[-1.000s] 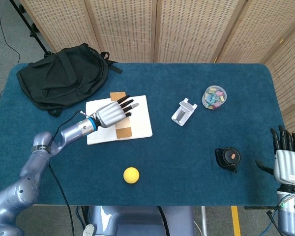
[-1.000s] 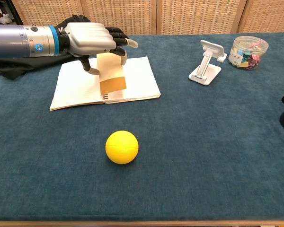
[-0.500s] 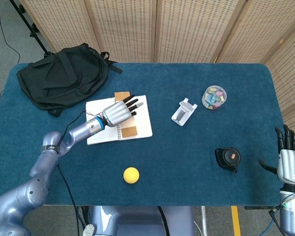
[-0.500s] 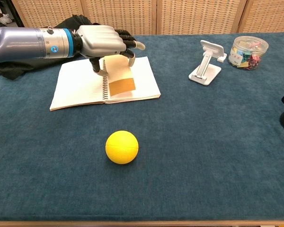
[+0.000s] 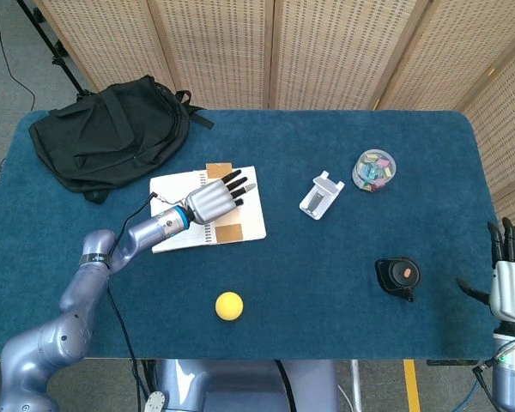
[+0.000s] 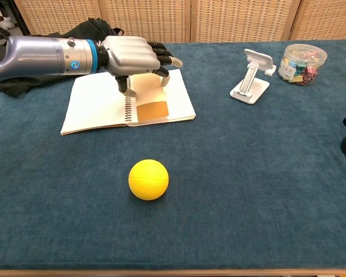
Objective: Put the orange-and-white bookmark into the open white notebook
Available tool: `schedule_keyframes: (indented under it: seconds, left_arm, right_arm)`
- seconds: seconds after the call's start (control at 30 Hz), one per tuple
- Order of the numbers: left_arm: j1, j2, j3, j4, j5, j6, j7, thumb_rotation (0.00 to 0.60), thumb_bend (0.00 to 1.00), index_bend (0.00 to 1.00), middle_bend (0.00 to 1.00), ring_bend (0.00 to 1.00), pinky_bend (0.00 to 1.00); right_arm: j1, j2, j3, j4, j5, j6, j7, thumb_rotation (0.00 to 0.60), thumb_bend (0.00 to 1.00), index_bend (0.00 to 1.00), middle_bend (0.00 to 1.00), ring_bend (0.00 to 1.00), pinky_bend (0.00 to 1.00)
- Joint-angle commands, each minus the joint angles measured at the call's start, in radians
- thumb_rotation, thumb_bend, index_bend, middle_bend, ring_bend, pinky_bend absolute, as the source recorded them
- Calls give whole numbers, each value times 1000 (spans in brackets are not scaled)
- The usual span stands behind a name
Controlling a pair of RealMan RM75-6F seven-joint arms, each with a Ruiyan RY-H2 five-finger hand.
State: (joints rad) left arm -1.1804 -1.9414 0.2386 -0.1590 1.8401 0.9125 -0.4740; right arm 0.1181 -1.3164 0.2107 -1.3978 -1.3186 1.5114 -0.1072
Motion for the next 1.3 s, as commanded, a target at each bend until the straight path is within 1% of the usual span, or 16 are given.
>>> schedule_keyframes:
  seconds: [0.03,0.2,0.3,0.37,0.53,0.63,0.73,0.83,1.07,1.23,1.3]
  left_arm:
    - [0,0,0,0,-3,-1,1,600,251,644,0,0,0]
    - [-2,0,2,2,-6,-8,6,600,247,518,0,0,0]
    - [-2,-1,6,4,-6,-16,15,600,247,502,0,0,0]
    - [-1,0,11,6,-4,-19,22,600,244,466,0,0,0]
    - [4,2,11,6,-10,-19,22,600,207,246,0,0,0]
    - [3,3,12,6,-11,-13,21,600,201,146,0,0,0]
    - [3,4,15,7,-11,-11,22,600,197,86,0,0,0]
    - [5,5,13,5,-15,-6,17,600,193,67,0,0,0]
    - [13,27,-2,-17,-33,42,-18,600,193,66,0,0,0]
    - [30,67,-23,-73,-58,81,-77,600,193,66,0,0,0]
    - [40,96,-30,-117,-71,72,-106,600,195,66,0,0,0]
  right_arm:
    - [0,0,-1,1,0,-1,1,600,0,0,0,0,0]
    - [-2,2,1,0,0,3,4,600,0,0,0,0,0]
    - [-4,3,1,-2,0,4,5,600,0,0,0,0,0]
    - [-4,3,0,-3,0,3,5,600,0,0,0,0,0]
    - [-2,2,0,0,2,-1,3,600,0,0,0,0,0]
    - [-2,1,0,2,2,-1,2,600,0,0,0,0,0]
    - [-2,0,0,3,3,-1,1,600,0,0,0,0,0]
    - [-2,0,0,4,2,0,2,600,0,0,0,0,0]
    - [-1,0,-2,5,1,-4,4,600,0,0,0,0,0]
    - [-2,2,-3,3,0,-4,7,600,0,0,0,0,0]
    - [-2,4,-3,1,-1,-5,8,600,0,0,0,0,0]
